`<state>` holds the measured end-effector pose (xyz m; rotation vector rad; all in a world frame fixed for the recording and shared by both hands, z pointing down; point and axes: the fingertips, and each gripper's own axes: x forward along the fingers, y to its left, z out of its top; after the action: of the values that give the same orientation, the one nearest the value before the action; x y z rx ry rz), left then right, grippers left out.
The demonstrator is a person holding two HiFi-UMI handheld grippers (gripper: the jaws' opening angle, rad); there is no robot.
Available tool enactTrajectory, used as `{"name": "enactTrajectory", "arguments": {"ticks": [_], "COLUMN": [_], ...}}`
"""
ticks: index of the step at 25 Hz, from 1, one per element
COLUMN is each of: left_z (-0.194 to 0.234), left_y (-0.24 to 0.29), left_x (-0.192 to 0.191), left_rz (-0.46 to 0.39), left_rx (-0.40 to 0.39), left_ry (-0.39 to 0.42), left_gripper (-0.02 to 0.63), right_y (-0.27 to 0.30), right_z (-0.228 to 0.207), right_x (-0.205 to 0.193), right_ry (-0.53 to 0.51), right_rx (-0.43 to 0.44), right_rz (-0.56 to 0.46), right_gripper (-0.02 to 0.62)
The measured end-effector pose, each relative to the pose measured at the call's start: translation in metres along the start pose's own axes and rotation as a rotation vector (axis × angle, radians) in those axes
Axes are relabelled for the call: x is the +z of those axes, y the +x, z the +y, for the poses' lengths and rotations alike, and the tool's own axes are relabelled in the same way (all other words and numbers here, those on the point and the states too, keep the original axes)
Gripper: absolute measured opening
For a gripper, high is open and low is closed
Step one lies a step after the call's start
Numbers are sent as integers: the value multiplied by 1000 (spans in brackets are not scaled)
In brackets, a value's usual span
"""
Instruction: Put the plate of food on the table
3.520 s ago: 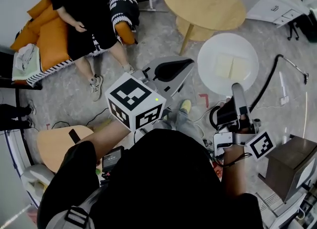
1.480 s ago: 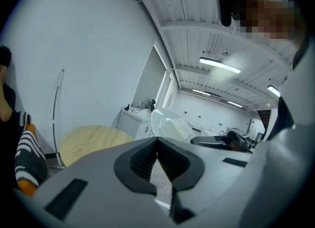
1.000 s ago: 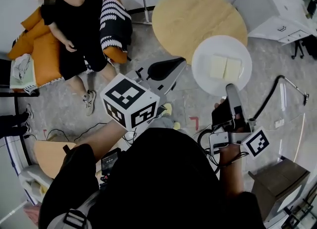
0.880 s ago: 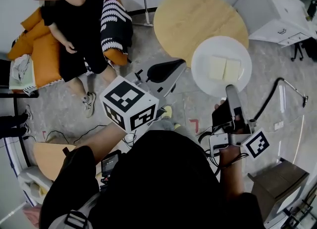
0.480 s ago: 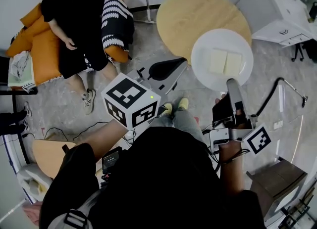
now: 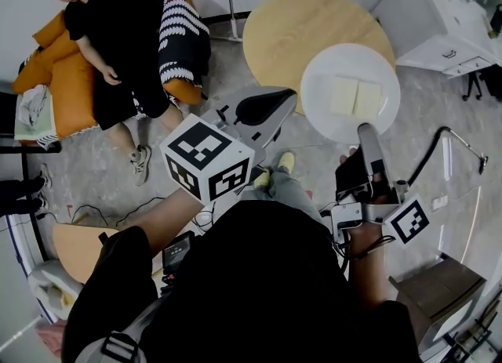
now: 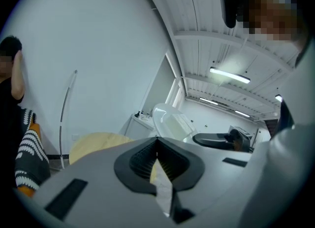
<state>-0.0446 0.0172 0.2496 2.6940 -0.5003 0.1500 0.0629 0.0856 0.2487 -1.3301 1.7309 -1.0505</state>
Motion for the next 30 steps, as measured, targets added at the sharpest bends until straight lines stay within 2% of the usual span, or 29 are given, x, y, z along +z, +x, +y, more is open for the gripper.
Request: {"name": "enactTrajectory", "arguments": {"ticks": [6,11,20,30], "left_z": [2,13,23,40], "left_y": [10,62,116,134], "left_x": [3,19,31,32], "left_rz": [13,38,66,91], "left_rx": [2,28,65,87], "left_ry": [9,16,50,49], "left_gripper": [6,6,6,6], "right_y": [2,20,34,55], "right_z": [-6,-31,-65,-78], "right_x": [10,58,103,113], "right_ry": [9,37,69,82], "right_rx": [8,5,18,23], "right_rz": [-2,6,18,65], "right_gripper": [18,18,18,18]}}
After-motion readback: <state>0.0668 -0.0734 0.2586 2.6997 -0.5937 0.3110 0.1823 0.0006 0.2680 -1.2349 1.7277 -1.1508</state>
